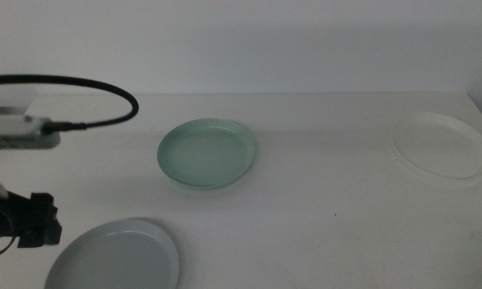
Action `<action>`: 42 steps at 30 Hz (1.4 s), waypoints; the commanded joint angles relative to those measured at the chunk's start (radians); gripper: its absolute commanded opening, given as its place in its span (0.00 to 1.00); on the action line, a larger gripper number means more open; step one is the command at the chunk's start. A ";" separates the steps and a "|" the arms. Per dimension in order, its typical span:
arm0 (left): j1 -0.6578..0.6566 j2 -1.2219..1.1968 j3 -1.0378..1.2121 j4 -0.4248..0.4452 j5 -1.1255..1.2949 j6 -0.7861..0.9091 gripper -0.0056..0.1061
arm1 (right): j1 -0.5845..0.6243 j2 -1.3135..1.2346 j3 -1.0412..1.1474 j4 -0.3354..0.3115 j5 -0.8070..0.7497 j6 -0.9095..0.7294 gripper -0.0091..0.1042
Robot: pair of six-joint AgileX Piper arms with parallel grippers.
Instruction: Stack the three bowls on top of each other.
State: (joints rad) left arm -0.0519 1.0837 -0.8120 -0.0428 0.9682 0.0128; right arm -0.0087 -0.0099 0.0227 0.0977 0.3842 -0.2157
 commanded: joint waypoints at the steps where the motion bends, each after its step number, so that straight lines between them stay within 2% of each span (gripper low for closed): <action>1: 0.036 0.070 -0.040 -0.009 0.001 0.021 0.86 | -0.006 -0.027 -0.002 -0.011 -0.074 -0.009 0.60; 6: 0.154 0.219 -0.041 -0.128 -0.033 0.190 0.86 | -0.006 -0.027 -0.002 -0.011 -0.074 -0.009 0.60; 9: 0.184 0.292 -0.041 -0.169 -0.074 0.253 0.86 | -0.006 -0.027 -0.002 -0.011 -0.074 -0.009 0.60; 21: 0.184 0.524 -0.041 -0.193 -0.135 0.280 0.86 | -0.006 -0.027 -0.002 -0.011 -0.074 -0.009 0.60; 25: 0.183 0.572 -0.041 -0.194 -0.137 0.280 0.82 | -0.006 -0.027 -0.002 -0.011 -0.074 -0.009 0.60; 28: 0.183 0.591 -0.041 -0.194 -0.137 0.280 0.73 | -0.006 -0.027 -0.002 -0.011 -0.074 -0.009 0.60; 30: 0.183 0.595 -0.041 -0.194 -0.137 0.280 0.63 | -0.006 -0.027 -0.002 -0.011 -0.074 -0.009 0.60; 34: 0.183 0.595 -0.041 -0.195 -0.137 0.279 0.33 | -0.006 -0.027 -0.002 -0.011 -0.074 -0.009 0.60; 36: 0.183 0.595 -0.041 -0.196 -0.136 0.277 0.13 | -0.006 -0.027 -0.002 -0.011 -0.074 -0.009 0.60; 38: 0.183 0.595 -0.041 -0.196 -0.126 0.277 0.00 | -0.006 -0.027 -0.002 -0.011 -0.074 -0.009 0.60; 42: 0.182 0.574 -0.048 -0.187 -0.079 0.276 0.01 | -0.006 -0.027 -0.002 -0.011 -0.074 -0.009 0.60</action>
State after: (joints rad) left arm 0.1323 1.6956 -0.8428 -0.2433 0.8667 0.3001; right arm -0.0087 -0.0099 0.0227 0.0977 0.3842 -0.2157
